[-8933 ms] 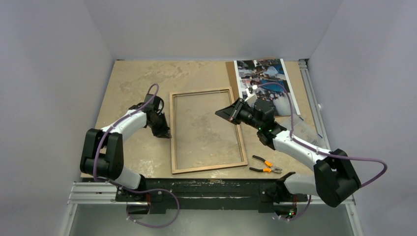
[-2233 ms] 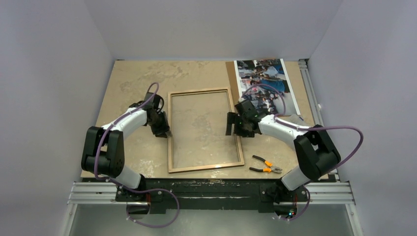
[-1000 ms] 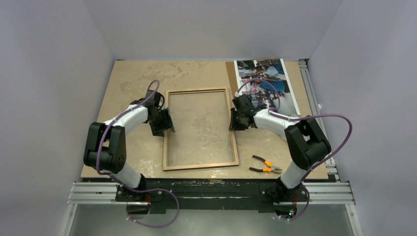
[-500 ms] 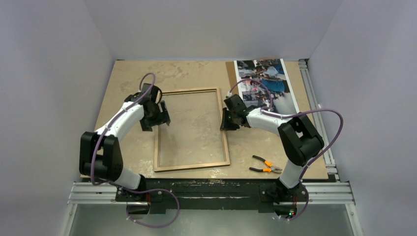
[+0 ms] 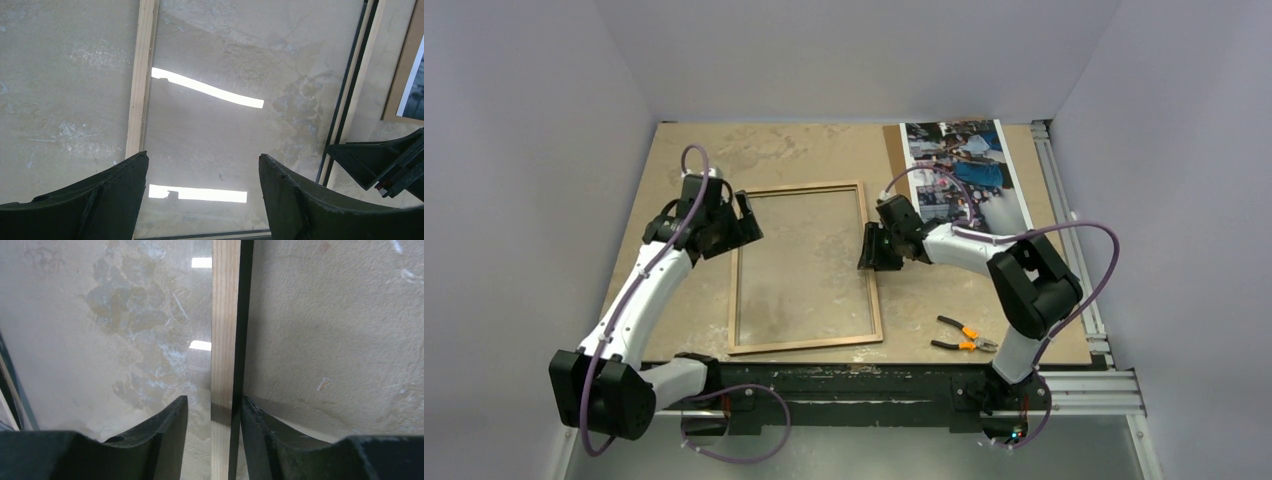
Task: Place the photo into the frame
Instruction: Move the photo frame to the center of the board.
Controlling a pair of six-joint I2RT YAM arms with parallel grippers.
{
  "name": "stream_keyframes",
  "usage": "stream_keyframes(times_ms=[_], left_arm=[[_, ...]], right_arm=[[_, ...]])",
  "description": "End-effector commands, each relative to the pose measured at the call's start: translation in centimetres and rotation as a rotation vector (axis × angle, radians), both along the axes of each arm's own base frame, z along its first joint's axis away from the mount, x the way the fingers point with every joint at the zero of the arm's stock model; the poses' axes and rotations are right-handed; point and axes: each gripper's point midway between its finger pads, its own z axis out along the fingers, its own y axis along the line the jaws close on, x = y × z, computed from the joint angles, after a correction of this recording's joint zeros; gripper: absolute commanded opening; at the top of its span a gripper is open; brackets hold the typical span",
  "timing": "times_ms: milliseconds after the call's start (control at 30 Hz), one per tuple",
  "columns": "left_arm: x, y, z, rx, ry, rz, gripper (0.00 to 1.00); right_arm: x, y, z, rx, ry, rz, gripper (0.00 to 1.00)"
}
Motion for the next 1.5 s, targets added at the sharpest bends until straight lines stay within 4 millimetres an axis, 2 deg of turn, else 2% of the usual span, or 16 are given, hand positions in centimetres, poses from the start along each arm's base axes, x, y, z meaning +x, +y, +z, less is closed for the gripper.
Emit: stream_keyframes(times_ms=[0,167,367,600,667,800,867,1100,1300,1467], left_arm=[[0.3,-0.7,0.0,-0.038,-0.034,-0.017,0.78],[-0.2,0.4,-2.1,0.008,0.058,0.028,0.77],[-1.0,2.1,-6.6,0.054,0.264,0.094,0.70],[-0.6,1.8,-11.3,-0.009,0.420,0.095,0.68],[-0.3,1.2,-12.2,-0.041,0.441,0.079,0.68],[1.6,-0.8,-11.9,-0.146,0.389,0.028,0.68],[3.1,-1.3,-11.2,-0.167,0.366,0.012,0.68],[6.3,-1.2,-8.9,-0.154,0.329,0.003,0.68],[5.9,-0.6,-8.6,-0.120,0.323,0.001,0.69],[4.4,-1.1,-7.0,-0.156,0.226,-0.036,0.72]], right_arm=[[-1.0,1.6,1.8,0.115,0.002,0.013,0.44],[-1.6,1.1,1.5,0.109,0.010,0.006,0.48],[-2.3,0.5,1.1,0.095,0.023,-0.001,0.50],[-3.2,0.6,0.3,0.123,0.062,0.000,0.49],[-3.6,1.5,0.6,0.178,0.080,0.016,0.49],[-3.3,2.6,1.0,0.229,0.092,0.025,0.49],[-2.9,3.0,1.3,0.240,0.094,0.027,0.49],[-0.1,3.5,2.5,0.270,0.072,0.017,0.49],[0.9,3.3,2.8,0.246,0.052,0.010,0.51],[1.1,1.1,3.3,0.137,-0.004,-0.012,0.59]])
